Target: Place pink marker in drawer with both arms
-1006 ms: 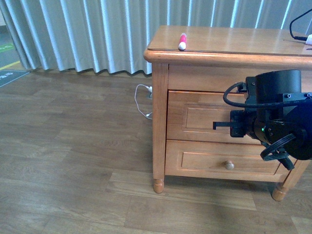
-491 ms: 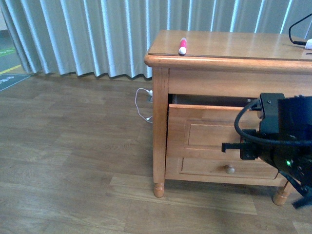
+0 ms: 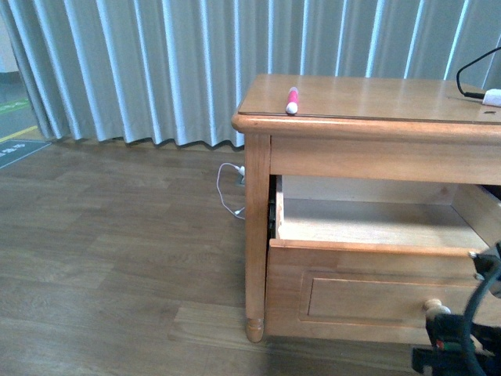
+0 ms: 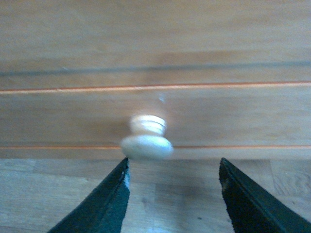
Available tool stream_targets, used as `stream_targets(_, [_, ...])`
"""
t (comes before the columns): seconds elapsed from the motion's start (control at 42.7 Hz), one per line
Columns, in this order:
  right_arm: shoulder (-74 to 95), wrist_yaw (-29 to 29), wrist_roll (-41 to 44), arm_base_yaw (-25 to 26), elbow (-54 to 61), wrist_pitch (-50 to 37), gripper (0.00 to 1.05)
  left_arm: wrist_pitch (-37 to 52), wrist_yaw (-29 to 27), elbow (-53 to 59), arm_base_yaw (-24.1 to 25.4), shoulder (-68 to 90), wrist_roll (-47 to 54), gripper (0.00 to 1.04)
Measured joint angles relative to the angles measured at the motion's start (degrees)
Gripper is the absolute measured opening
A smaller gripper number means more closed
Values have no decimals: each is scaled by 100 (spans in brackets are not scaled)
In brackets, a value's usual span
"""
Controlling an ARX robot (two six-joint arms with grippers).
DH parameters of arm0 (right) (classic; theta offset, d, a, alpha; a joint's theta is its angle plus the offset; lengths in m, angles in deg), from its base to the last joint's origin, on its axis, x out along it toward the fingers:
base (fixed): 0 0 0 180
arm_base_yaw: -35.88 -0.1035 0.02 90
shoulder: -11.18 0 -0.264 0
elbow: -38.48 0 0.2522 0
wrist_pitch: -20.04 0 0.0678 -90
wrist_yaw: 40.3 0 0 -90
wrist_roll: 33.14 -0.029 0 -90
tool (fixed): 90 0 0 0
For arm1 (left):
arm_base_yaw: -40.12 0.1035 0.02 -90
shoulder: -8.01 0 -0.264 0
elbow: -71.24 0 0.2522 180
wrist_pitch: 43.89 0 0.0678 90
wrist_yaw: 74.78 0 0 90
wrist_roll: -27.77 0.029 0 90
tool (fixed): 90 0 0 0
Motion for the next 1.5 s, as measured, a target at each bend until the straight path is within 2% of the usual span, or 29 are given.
stream_targets(0.14, [-1272, -44, -79, 42, 623, 509, 85, 0, 0, 0, 0, 0, 0, 98])
stream_targets(0.234, [-2391, -210, -94, 57, 905, 1217, 98, 0, 0, 0, 0, 0, 0, 98])
stream_targets(0.351, [-3790, -424, -83, 168, 1082, 2317, 95, 0, 0, 0, 0, 0, 0, 98])
stream_targets(0.421, [-5082, -603, -109, 376, 1110, 3394, 96, 0, 0, 0, 0, 0, 0, 98])
stream_targets(0.468, [-5480, -697, -131, 450, 1110, 3735, 96, 0, 0, 0, 0, 0, 0, 98])
stream_targets(0.585, [-7097, -1062, -208, 745, 1025, 5261, 96, 0, 2, 0, 0, 0, 0, 98])
stream_targets(0.679, [-7897, -1266, -205, 841, 859, 6017, 96, 0, 0, 0, 0, 0, 0, 98])
stream_targets(0.796, [-8192, -1257, -258, 758, 756, 6367, 96, 0, 0, 0, 0, 0, 0, 98])
stream_targets(1.053, [-8214, -1252, -289, 695, 756, 6415, 96, 0, 0, 0, 0, 0, 0, 98])
stream_targets(1.076, [-8214, -1252, -289, 695, 756, 6417, 96, -20, -133, -9, -39, 22, -9, 98])
stream_targets(1.123, [-8214, -1252, -289, 695, 756, 6417, 96, -197, -874, -57, -297, 179, -48, 98])
stream_targets(1.17, [-8214, -1252, -289, 695, 756, 6417, 96, -267, -1639, -116, -658, 505, -103, 98])
stream_targets(1.24, [-8214, -1255, -291, 695, 756, 6417, 96, -293, -2492, -262, -1222, 1130, -181, 98])
stream_targets(1.31, [-8214, -1252, -291, 691, 756, 6417, 96, 190, -2946, -533, -1722, 1884, -179, 98])
stream_targets(1.381, [-8214, -1250, -289, 691, 756, 6417, 96, 986, -2844, -1119, -1849, 2990, -138, 98])
stream_targets(1.498, [-8214, -1248, -291, 691, 756, 6417, 96, 2275, -2212, -2114, -1849, 4892, 35, 98])
